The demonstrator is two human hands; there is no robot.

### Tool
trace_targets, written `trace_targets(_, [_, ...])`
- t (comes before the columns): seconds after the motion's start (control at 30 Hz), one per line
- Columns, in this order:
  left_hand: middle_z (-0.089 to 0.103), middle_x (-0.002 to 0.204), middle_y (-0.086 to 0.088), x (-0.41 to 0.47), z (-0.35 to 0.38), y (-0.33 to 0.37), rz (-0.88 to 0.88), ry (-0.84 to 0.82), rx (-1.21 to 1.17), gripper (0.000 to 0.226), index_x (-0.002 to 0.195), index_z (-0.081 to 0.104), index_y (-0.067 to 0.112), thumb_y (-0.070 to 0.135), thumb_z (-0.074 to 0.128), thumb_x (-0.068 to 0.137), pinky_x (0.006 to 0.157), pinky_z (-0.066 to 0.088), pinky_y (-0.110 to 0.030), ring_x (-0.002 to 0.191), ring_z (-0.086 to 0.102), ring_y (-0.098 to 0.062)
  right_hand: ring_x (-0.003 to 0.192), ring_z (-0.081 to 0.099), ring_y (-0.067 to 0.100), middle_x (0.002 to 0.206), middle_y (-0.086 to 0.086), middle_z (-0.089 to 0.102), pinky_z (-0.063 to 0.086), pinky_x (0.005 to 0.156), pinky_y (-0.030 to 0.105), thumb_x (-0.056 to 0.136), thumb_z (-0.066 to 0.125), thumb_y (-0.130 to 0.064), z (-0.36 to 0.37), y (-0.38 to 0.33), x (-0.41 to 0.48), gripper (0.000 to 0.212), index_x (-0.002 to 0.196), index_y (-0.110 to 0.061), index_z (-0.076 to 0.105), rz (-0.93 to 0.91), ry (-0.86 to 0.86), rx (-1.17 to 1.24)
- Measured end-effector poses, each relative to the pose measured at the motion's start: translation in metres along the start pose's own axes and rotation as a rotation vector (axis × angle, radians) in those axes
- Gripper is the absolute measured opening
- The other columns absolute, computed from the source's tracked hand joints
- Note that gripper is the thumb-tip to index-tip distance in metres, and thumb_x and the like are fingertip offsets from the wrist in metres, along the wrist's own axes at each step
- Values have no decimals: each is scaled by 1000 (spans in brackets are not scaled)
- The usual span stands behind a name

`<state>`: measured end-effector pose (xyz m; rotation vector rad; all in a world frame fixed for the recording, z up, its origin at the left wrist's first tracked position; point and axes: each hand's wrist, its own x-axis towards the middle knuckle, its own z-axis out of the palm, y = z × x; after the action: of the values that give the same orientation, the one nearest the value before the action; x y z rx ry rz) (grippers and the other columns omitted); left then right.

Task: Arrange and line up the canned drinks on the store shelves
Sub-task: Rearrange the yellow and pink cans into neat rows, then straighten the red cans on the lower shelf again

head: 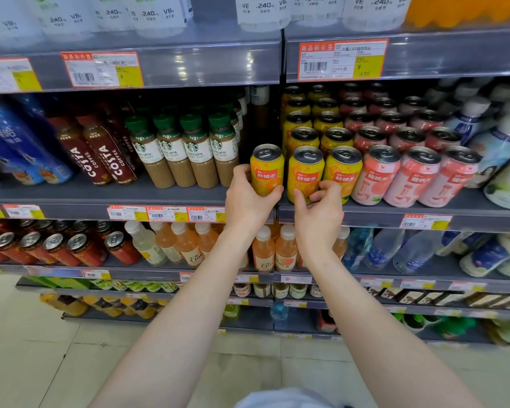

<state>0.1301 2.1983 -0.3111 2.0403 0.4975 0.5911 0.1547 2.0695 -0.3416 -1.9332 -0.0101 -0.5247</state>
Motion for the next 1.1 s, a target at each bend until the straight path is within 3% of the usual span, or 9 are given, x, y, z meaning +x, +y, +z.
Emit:
trace_targets(0.2, [62,129,6,1,-3,-5,34,-31,10,75,137,44,24,46,85,79,89,53,-32,109,59,-10,81,59,17,88,-2,56,39,61,18,88,75,-37,-3,-2,2,38,110,-20,49,30,-40,-32])
trace_targets(0.4, [60,136,1,-5,-5,-14,75,-26,108,80,143,42,22,51,82,79,99,54,-47,124,58,-19,86,60,21,91,-1,58,52,69,39,90,73,-39,-8,-9,3,40,113,-16,50,34,-65,-114])
trace_targets(0.53, [53,144,-7,-22,-9,-13,124,28,221,86,150,39,14,49,79,83,108,46,-47,134,49,-26,88,62,22,94,-2,60,51,69,38,91,71,-41,-17,-17,2,37,110,-18,49,33,-105,-169])
trace_targets(0.7, [55,140,-12,-50,-22,-10,192,44,344,66,146,46,10,37,70,91,104,47,-44,130,52,-31,97,62,28,107,5,62,45,66,34,97,61,-33,-36,-22,-18,24,111,-14,58,-174,-156,-358])
trace_targets(0.87, [60,134,-9,-78,-45,-15,236,3,491,51,138,55,11,32,65,93,105,44,-41,126,54,-27,105,62,31,113,9,66,53,76,41,98,57,-28,-47,-16,-37,25,116,-12,65,-329,-370,-425])
trace_targets(1.0, [65,119,-7,-101,-72,-33,230,-23,624,37,124,60,15,34,61,92,92,49,-42,112,60,-29,98,65,29,104,7,69,51,71,37,96,56,-22,-43,-22,-66,19,107,-15,68,-461,-465,-485])
trace_targets(1.1, [66,117,-8,-123,-99,-56,159,-23,690,39,125,61,15,35,61,91,89,51,-42,108,63,-30,91,66,30,98,5,69,54,66,38,91,57,-17,-32,-26,-98,14,100,-15,69,-553,-559,-510])
